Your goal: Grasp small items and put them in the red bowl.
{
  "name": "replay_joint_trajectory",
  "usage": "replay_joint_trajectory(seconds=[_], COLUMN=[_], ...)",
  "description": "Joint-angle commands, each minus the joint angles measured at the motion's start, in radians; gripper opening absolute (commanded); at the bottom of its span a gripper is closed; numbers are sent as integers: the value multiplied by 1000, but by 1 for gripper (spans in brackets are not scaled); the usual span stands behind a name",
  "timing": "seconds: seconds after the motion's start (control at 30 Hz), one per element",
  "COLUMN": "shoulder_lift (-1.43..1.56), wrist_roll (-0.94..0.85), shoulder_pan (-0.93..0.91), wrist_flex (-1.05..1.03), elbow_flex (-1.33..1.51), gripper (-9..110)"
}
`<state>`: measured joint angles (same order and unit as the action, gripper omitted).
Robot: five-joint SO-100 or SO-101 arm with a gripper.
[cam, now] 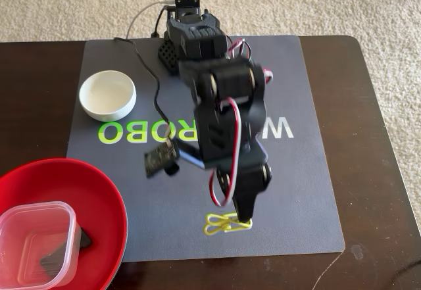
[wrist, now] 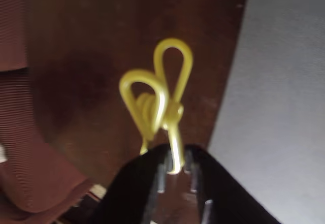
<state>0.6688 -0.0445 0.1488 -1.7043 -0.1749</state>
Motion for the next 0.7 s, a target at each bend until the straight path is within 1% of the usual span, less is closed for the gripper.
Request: replay_joint_trajectory(seconds=[0.0, 0.1, 0.27, 0.33, 0.43, 0.47, 0.53, 0.6, 0.67], shoulder_lift=[170, 206, 95, 11, -94, -112, -149, -166, -160], wrist_roll=[21, 58, 152, 192, 267, 282, 295, 301, 304], shoulder_pan=[-147, -314, -574, -620, -634, -632, -626, -612, -597], wrist_flex=[-2, -2, -3, -2, -2, -2, -2, -2, -2], elbow_flex=[41, 101, 100, 18, -89, -87, -89, -89, -89], gripper=[0, 0, 0, 0, 1, 7, 23, 35, 40])
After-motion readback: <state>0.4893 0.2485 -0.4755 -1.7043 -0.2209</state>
